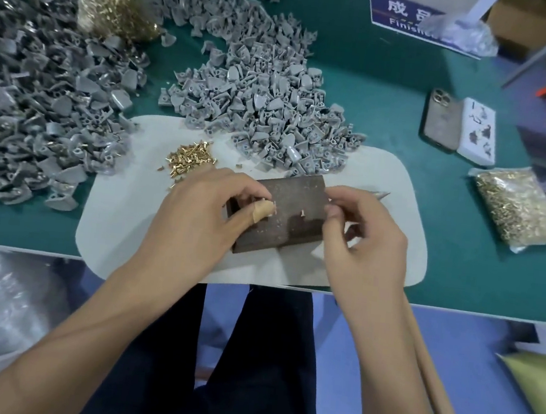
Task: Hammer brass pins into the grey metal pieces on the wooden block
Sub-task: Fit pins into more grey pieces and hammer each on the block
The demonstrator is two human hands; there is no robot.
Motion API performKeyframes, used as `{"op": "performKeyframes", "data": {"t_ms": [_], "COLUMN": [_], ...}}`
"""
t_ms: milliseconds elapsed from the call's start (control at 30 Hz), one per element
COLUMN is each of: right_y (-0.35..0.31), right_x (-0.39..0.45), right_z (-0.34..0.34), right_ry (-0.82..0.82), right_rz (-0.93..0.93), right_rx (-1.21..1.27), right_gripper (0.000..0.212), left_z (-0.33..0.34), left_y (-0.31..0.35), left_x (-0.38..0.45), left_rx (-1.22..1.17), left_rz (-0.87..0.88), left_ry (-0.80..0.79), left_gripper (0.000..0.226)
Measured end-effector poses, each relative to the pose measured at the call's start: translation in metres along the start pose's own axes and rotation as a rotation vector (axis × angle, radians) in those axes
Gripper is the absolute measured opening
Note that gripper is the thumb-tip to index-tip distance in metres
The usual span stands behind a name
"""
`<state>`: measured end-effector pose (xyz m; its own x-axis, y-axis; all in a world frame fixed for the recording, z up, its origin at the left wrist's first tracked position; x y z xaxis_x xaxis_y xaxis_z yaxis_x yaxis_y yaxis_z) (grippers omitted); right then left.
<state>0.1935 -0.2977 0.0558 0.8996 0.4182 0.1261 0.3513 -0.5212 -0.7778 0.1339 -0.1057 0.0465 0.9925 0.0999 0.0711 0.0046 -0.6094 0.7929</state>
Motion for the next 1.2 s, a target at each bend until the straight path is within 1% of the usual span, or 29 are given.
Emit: {"op": "performKeyframes", "data": {"t_ms": [100,133,233,367,400,433,467,500,567,600,633,667,700,800,867,1033,1200], "right_y": [-0.001,-0.003,-0.013,-0.032,-0.033,-0.032,-0.031,-0.028,-0.022,-0.021,-0.020,-0.019,-0.018,-0.017,-0.020,-0.030,-0.044], "right_x": [0.001,0.003,0.007,0.009,0.011,0.013,0.015,0.017,0.019,0.017,0.015,0.015,0.015,0.018,0.018,0.014,0.013], "right_z": [0.000,0.002,0.006,0.012,0.013,0.013,0.013,0.013,0.012,0.013,0.015,0.018,0.020,0.025,0.028,0.031,0.029], "right_ry": [-0.021,-0.045,-0.093,-0.169,-0.197,-0.215,-0.228,-0.231,-0.217,-0.218,-0.223,-0.223,-0.219,-0.201,-0.215,-0.261,-0.258], "right_rz": [0.035,0.047,0.069,0.038,0.047,0.055,0.061,0.069,0.102,0.115,0.119,0.113,0.100,0.024,-0.033,-0.053,-0.102], "right_rx": [-0.117,-0.145,-0.285,-0.671,-0.722,-0.723,-0.669,-0.548,-0.146,0.077,0.243,0.321,0.323,0.201,0.052,-0.303,-0.538], "right_gripper": [0.006,0.005,0.008,0.013,0.014,0.014,0.013,0.010,0.007,0.010,0.012,0.013,0.012,0.008,0.008,0.007,0.005], "left_z": [0.000,0.000,0.000,-0.003,-0.003,-0.003,-0.004,-0.004,-0.005,-0.005,-0.006,-0.006,-0.006,-0.008,-0.009,-0.009,-0.008], "left_y": [-0.001,-0.001,0.000,-0.003,-0.004,-0.004,-0.004,-0.004,-0.004,-0.004,-0.004,-0.004,-0.004,-0.005,-0.005,-0.005,-0.008], "left_x": [-0.002,-0.002,-0.002,-0.004,-0.005,-0.005,-0.005,-0.005,-0.006,-0.007,-0.007,-0.007,-0.007,-0.007,-0.007,-0.006,-0.006], "left_rx": [0.023,0.038,0.085,0.085,0.080,0.077,0.079,0.083,0.089,0.091,0.094,0.096,0.097,0.100,0.105,0.127,0.147], "left_rz": [-0.011,-0.011,0.003,-0.009,-0.010,-0.010,-0.009,-0.010,-0.011,-0.012,-0.015,-0.020,-0.025,-0.040,-0.050,-0.056,-0.071], "left_ry": [-0.002,-0.009,-0.021,-0.028,-0.033,-0.037,-0.037,-0.034,-0.027,-0.021,-0.017,-0.016,-0.018,-0.019,-0.025,-0.019,-0.017], "left_gripper": [0.018,0.017,0.014,0.017,0.018,0.018,0.019,0.019,0.018,0.017,0.015,0.014,0.014,0.013,0.011,0.007,0.009]}}
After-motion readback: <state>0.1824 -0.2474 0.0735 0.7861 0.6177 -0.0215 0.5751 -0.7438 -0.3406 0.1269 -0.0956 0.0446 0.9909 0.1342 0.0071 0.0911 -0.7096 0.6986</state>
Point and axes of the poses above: each hand's wrist, its own x-axis towards the middle knuckle, its own z-axis out of the palm, y = z × x, the point moved 3 cm from there along x, towards the middle knuckle, and after that the axes turned 15 degrees about -y, right-handed, at the moved point
